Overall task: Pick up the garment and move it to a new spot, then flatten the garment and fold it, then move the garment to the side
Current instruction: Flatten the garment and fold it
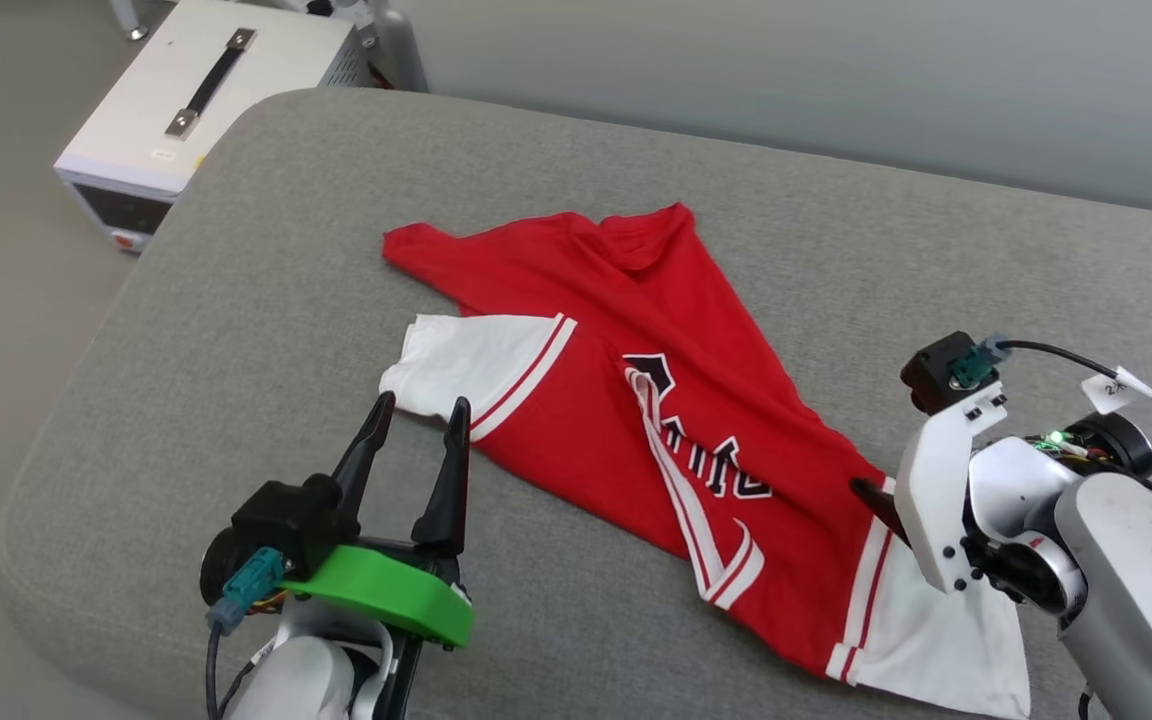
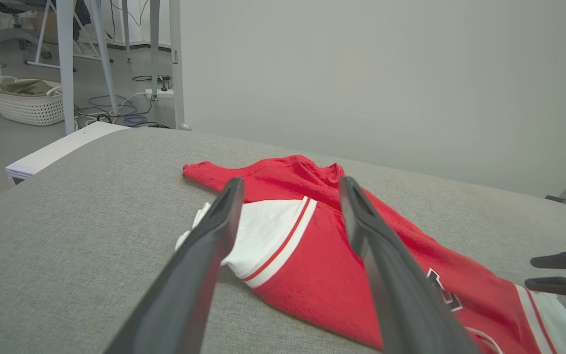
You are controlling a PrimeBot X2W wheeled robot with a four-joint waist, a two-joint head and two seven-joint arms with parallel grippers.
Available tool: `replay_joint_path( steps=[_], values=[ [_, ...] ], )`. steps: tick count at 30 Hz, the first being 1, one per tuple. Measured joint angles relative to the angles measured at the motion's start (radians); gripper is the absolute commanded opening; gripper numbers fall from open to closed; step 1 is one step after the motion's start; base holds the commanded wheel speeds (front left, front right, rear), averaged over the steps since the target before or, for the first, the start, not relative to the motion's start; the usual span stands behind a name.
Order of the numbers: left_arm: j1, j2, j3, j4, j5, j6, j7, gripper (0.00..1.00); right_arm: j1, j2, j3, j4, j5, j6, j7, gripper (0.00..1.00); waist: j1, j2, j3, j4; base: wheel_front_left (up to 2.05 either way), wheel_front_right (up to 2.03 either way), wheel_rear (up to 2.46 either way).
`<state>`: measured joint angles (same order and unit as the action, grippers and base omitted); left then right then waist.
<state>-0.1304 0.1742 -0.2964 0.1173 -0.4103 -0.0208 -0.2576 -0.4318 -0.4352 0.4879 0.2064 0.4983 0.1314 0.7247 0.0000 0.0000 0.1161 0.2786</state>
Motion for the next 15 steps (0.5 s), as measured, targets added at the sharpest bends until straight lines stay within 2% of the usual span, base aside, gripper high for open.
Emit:
replay_joint_path(
  steps=[5,14,15],
  values=[
    [-0.005,-0.030,0.026,0.013,0.022,-0.024,0.000,1.00,-0.068,-0.007,0.042,0.123,0.013,0.000,0.011,1.00,0.0000,0.0000,0.036,0.056,0.00,0.00,0.00],
    [-0.005,-0.051,0.088,0.025,0.059,-0.054,0.000,1.00,-0.129,-0.008,0.106,0.248,0.054,0.000,-0.041,1.00,0.0000,0.0000,0.079,0.120,0.00,0.00,0.00],
    [-0.005,-0.054,0.093,0.025,0.062,-0.055,0.000,1.00,-0.134,-0.009,0.113,0.259,0.064,0.000,-0.043,0.61,0.0000,0.0000,0.083,0.123,0.00,0.00,0.00]
  ],
)
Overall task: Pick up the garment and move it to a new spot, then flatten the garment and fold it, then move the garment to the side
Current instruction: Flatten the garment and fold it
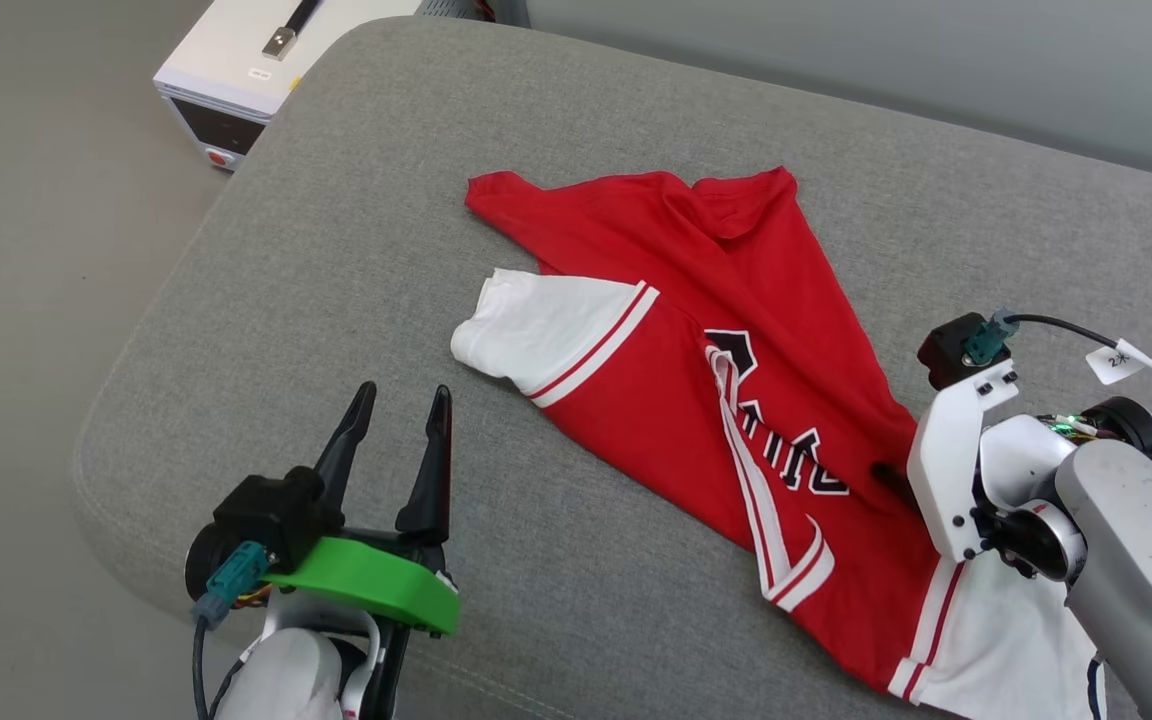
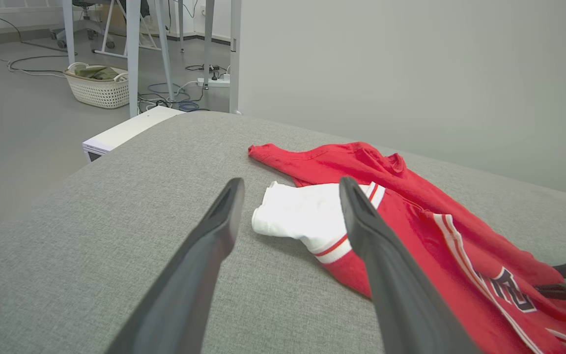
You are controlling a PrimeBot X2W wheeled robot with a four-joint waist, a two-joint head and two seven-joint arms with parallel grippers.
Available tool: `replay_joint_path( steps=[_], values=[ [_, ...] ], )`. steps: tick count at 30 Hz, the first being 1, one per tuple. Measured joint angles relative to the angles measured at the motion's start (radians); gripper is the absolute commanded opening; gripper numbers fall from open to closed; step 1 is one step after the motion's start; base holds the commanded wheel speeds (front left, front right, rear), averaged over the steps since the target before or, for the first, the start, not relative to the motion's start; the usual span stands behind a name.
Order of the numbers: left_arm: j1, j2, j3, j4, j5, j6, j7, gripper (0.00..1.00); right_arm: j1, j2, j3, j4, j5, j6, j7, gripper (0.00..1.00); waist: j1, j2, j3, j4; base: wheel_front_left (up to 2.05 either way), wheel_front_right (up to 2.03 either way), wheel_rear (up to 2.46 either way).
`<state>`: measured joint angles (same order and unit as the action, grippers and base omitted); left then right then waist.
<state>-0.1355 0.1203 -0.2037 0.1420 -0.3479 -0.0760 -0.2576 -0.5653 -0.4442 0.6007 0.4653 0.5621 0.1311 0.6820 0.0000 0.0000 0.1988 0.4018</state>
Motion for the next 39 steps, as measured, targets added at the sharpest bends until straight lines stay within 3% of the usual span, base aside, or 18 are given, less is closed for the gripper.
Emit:
replay_joint_path(
  steps=[1,2,11,31,35,36,37,39],
  values=[
    [0.000,-0.002,0.003,0.001,0.002,-0.001,0.000,1.00,-0.003,-0.002,0.005,0.006,0.008,0.000,-0.001,0.13,0.0000,0.0000,0.002,0.001,0.00,0.00,0.00],
    [0.000,-0.006,0.007,0.002,0.006,-0.004,0.000,1.00,-0.008,-0.004,0.012,0.012,0.018,0.000,-0.006,0.00,0.0000,0.0000,0.004,0.002,0.00,0.00,0.00],
    [0.000,-0.022,0.041,0.012,0.024,-0.022,0.000,1.00,-0.019,-0.039,0.035,0.052,0.078,0.001,-0.083,0.00,0.0000,0.0000,-0.004,-0.025,0.00,0.00,0.00],
    [0.002,-0.023,0.048,0.038,0.052,-0.040,0.000,1.00,0.093,-0.255,-0.035,0.114,0.144,0.001,-0.250,0.00,0.0000,0.0001,-0.086,-0.152,0.00,0.00,0.00],
    [0.002,-0.020,0.043,0.039,0.053,-0.043,0.000,1.00,0.094,-0.274,-0.045,0.141,0.142,0.001,-0.284,0.00,0.0000,0.0001,-0.083,-0.172,0.00,0.00,0.00],
    [0.002,-0.020,0.041,0.040,0.053,-0.043,0.000,1.00,0.094,-0.272,-0.048,0.153,0.140,0.001,-0.297,0.38,0.0000,0.0000,-0.080,-0.177,0.00,0.00,0.00],
    [0.002,-0.020,0.040,0.042,0.053,-0.043,0.000,1.00,0.093,-0.268,-0.051,0.166,0.137,0.001,-0.310,1.00,0.0000,0.0000,-0.078,-0.182,0.00,0.00,0.00],
    [0.002,-0.019,0.037,0.045,0.053,-0.043,0.000,1.00,0.093,-0.251,-0.056,0.186,0.137,0.001,-0.330,1.00,0.0000,0.0000,-0.076,-0.192,0.00,0.00,0.00]
  ],
)
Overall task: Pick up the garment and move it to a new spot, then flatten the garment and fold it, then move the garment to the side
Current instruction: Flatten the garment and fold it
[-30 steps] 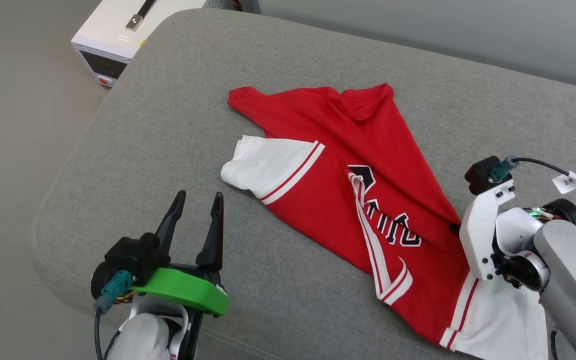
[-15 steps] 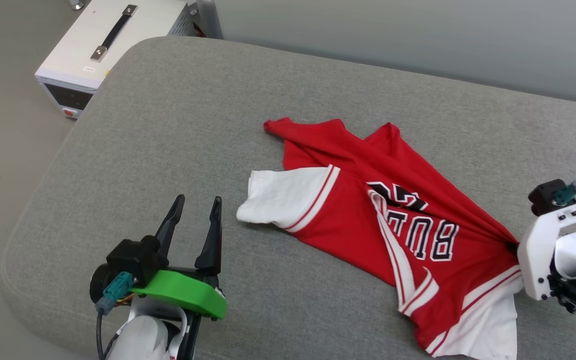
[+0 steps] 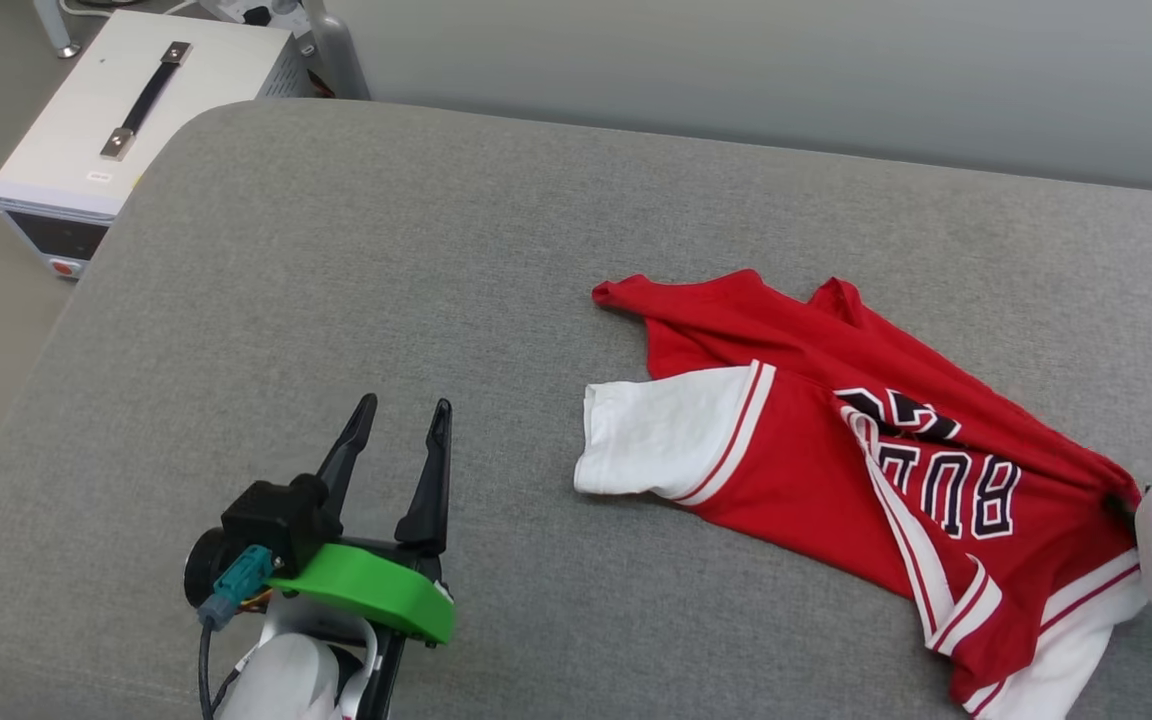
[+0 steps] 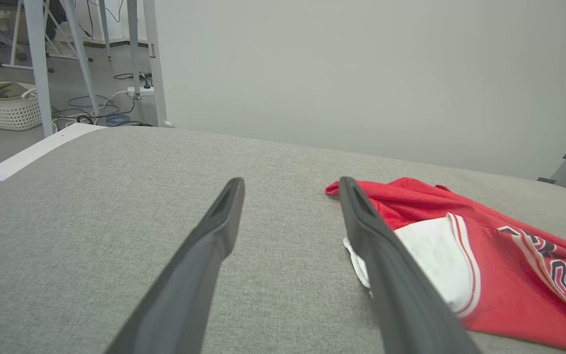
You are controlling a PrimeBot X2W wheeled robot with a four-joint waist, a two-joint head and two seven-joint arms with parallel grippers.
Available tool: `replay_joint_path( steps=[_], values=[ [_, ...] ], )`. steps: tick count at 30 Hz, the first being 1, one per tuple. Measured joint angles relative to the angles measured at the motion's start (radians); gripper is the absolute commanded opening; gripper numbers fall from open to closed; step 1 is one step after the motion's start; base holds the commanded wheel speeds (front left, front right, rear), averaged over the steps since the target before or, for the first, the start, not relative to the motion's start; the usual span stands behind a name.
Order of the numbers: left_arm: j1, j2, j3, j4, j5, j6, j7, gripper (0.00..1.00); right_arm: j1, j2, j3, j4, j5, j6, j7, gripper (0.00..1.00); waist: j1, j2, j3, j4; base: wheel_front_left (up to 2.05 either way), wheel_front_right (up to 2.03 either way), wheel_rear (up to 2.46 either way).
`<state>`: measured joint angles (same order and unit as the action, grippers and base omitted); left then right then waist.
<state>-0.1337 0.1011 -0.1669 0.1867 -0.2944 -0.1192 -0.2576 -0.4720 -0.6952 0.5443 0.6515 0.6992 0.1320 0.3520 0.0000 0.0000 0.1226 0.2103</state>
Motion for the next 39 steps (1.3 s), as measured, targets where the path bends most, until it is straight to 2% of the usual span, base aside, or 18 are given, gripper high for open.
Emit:
replay_joint_path(
  steps=[4,11,15,21,28,32,39],
  values=[
    [0.000,0.004,-0.003,0.007,0.000,0.000,0.000,1.00,-0.001,0.027,0.000,0.005,-0.002,0.000,-0.076,1.00,0.0000,0.0000,-0.005,-0.023,0.00,0.00,0.00],
    [0.002,0.010,-0.004,0.024,-0.005,-0.001,0.000,1.00,-0.001,0.042,-0.064,-0.049,-0.001,0.000,-0.290,1.00,0.0000,0.0000,-0.046,-0.065,0.00,0.00,0.00],
    [0.009,0.012,0.004,0.034,-0.008,0.002,0.000,1.00,0.025,0.075,-0.148,-0.128,0.001,0.000,-0.404,1.00,0.0000,0.0000,-0.069,-0.099,0.00,0.00,0.00],
    [0.021,0.013,0.003,0.049,-0.022,0.005,0.000,1.00,0.177,0.146,-0.277,-0.262,-0.065,-0.001,-0.533,1.00,0.0000,0.0000,-0.098,-0.148,0.00,0.00,0.00],
    [0.053,0.009,-0.010,0.046,-0.040,0.003,0.000,1.00,0.420,0.335,-0.477,-0.449,-0.207,-0.001,-0.563,1.00,0.0000,0.0000,-0.120,-0.192,0.00,0.00,0.00],
    [0.064,0.008,-0.007,0.040,-0.041,0.001,0.000,1.00,0.529,0.430,-0.538,-0.539,-0.266,-0.001,-0.545,1.00,0.0000,0.0000,-0.119,-0.208,0.00,0.00,0.00],
    [0.063,0.034,-0.003,0.029,-0.041,0.000,0.001,1.00,0.579,0.503,-0.567,-0.636,-0.318,-0.001,-0.487,1.00,0.0000,0.0000,-0.098,-0.237,0.00,0.00,0.00]
  ],
)
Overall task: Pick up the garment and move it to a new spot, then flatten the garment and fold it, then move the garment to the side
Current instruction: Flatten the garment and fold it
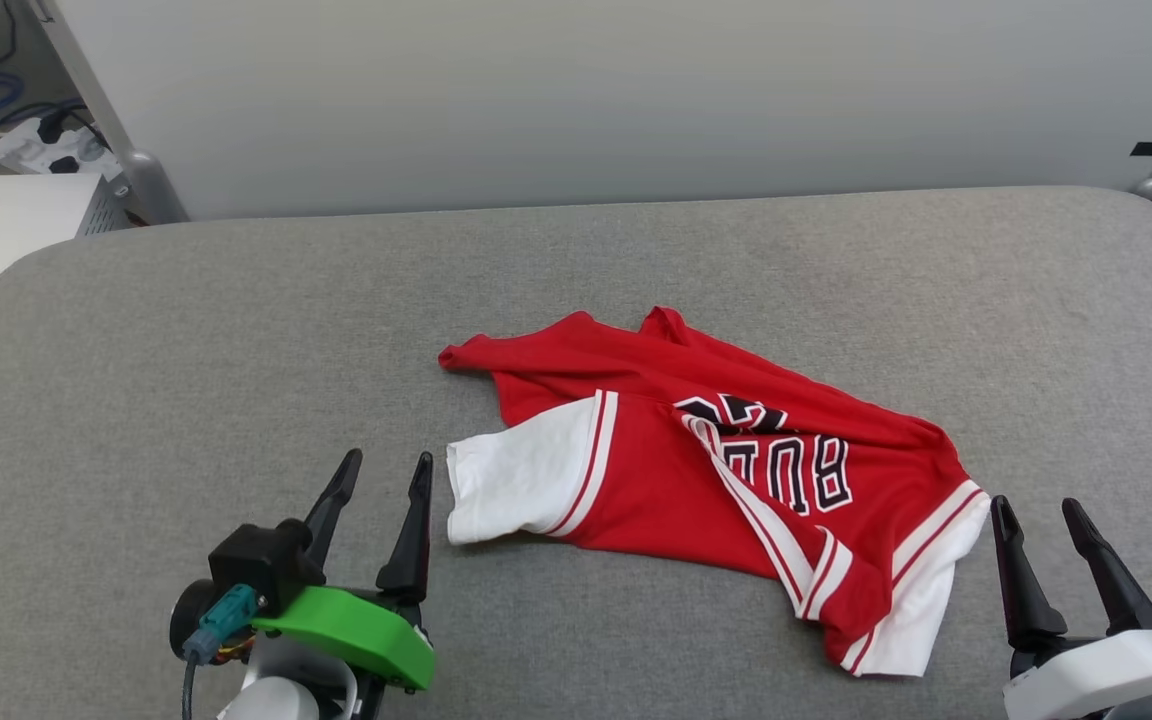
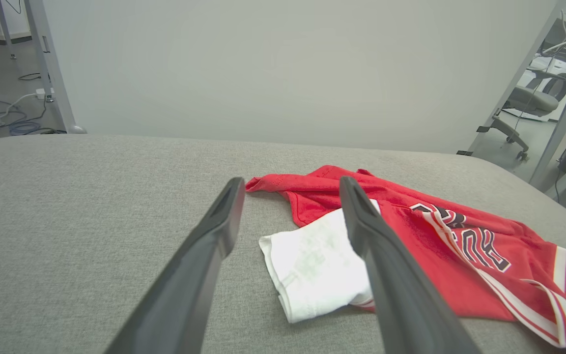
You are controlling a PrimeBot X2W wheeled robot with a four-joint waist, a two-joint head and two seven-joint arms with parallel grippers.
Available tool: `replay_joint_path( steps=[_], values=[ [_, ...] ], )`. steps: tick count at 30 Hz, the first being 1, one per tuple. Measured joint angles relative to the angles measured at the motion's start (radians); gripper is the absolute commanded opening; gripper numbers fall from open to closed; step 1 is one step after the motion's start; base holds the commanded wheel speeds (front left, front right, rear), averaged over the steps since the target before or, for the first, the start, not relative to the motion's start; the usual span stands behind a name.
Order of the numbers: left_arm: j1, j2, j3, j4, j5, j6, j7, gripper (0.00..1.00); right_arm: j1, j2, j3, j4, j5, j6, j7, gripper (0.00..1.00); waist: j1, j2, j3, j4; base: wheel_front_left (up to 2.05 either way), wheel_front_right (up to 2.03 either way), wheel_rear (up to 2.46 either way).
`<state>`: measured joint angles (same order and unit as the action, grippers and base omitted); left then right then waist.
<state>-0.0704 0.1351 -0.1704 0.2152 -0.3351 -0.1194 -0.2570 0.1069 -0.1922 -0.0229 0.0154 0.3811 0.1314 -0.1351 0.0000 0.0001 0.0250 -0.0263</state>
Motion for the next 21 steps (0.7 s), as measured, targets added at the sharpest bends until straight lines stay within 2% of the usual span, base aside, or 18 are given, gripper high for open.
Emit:
replay_joint_path(
  steps=[3,6,8,11,14,17,21],
  values=[
    [-0.023,0.031,-0.018,-0.001,-0.010,-0.001,0.039,1.00,0.007,0.005,-0.010,-0.022,-0.010,0.000,0.027,1.00,0.0000,0.0000,0.012,-0.014,0.00,0.00,0.00],
    [-0.085,0.078,-0.057,-0.001,-0.045,-0.006,0.145,1.00,0.014,0.006,-0.017,-0.037,-0.019,0.000,0.052,1.00,0.0000,0.0000,0.027,-0.026,0.00,0.00,0.00],
    [-0.139,0.111,-0.098,0.000,-0.105,-0.006,0.258,1.00,0.014,0.009,-0.026,-0.044,-0.021,0.000,0.060,1.00,0.0000,0.0000,0.038,-0.032,0.00,0.00,0.00],
    [-0.227,0.152,-0.148,0.012,-0.235,-0.008,0.490,1.00,0.014,0.012,-0.037,-0.056,-0.030,0.000,0.070,1.00,0.0000,0.0000,0.057,-0.042,0.00,0.00,0.00],
    [-0.305,0.183,-0.159,0.048,-0.331,-0.008,0.695,1.00,0.011,0.015,-0.036,-0.063,-0.036,0.000,0.078,1.00,0.0000,0.0000,0.077,-0.053,0.00,0.00,0.00],
    [-0.378,0.215,-0.179,0.086,-0.353,-0.008,0.834,1.00,-0.001,0.021,-0.030,-0.066,-0.038,0.000,0.078,1.00,0.0000,0.0000,0.096,-0.068,0.00,0.00,0.00],
    [-0.448,0.232,-0.204,0.154,-0.352,0.002,0.951,1.00,-0.019,0.028,-0.019,-0.066,-0.040,0.000,0.078,1.00,0.0000,0.0000,0.122,-0.092,0.00,0.00,0.00]
  ],
)
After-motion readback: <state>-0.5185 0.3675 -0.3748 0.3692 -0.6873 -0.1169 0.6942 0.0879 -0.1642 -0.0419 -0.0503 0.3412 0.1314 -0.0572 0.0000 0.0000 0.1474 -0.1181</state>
